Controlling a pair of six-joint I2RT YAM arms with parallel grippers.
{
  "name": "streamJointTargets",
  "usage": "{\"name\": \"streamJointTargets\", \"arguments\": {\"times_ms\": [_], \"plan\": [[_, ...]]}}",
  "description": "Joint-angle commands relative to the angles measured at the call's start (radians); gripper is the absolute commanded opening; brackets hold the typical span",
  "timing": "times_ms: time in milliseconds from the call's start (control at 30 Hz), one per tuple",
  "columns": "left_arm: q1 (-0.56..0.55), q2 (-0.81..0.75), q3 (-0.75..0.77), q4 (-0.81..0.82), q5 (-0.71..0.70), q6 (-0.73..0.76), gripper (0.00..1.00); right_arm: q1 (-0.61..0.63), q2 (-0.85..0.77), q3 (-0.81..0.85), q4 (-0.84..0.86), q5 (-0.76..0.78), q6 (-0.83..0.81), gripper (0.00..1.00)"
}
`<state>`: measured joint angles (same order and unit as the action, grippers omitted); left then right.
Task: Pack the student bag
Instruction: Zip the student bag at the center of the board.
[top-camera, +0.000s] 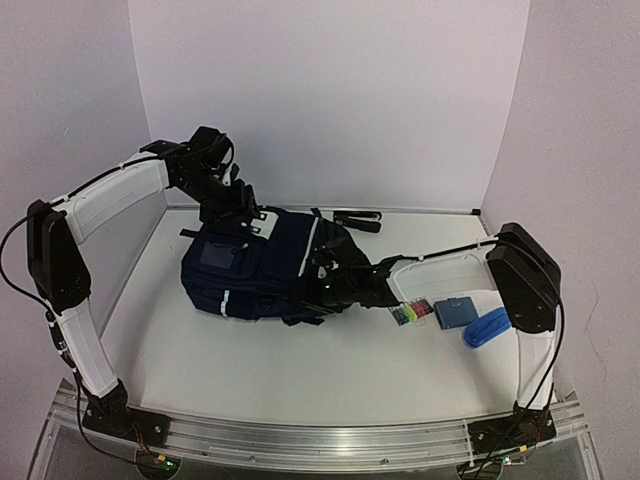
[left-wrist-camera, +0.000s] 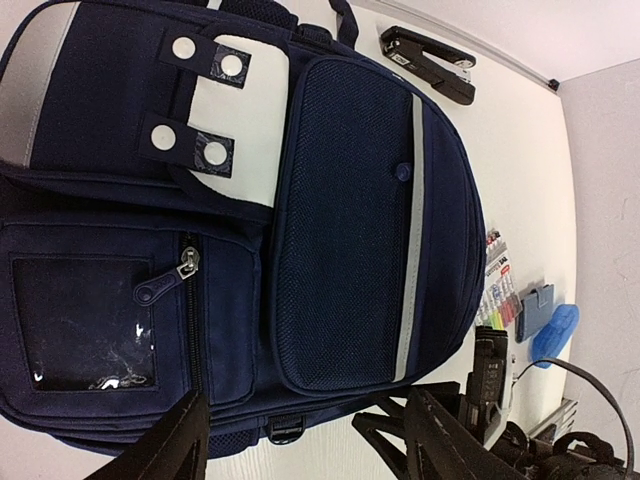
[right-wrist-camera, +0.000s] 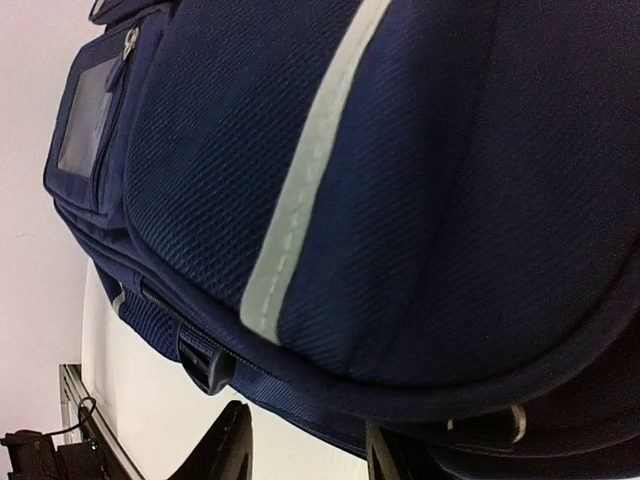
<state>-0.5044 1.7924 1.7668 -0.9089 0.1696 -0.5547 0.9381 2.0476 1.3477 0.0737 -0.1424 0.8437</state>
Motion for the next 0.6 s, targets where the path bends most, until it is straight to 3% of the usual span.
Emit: {"name": "streamJointTargets", "arguments": {"times_ms": [0,167,333,567], "plan": [[0.007,-0.021,0.025,0.0,0.0,0.024,0.67,-0.014,-0.002,0.034,-0.059,0.054,0.048,0.39],[0.009,-0.011,0.034,-0.001,0.005,0.028,0.67,-0.017,0.028,0.048,-0.076,0.103,0.072,0.43],[0.01,-0.014,0.029,-0.003,0.004,0.02,0.67,-0.022,0.077,0.069,-0.097,0.109,0.091,0.36],[0.01,-0.039,-0.021,-0.006,0.042,0.029,0.67,-0.022,0.055,0.071,-0.095,0.101,0.043,0.06]]}}
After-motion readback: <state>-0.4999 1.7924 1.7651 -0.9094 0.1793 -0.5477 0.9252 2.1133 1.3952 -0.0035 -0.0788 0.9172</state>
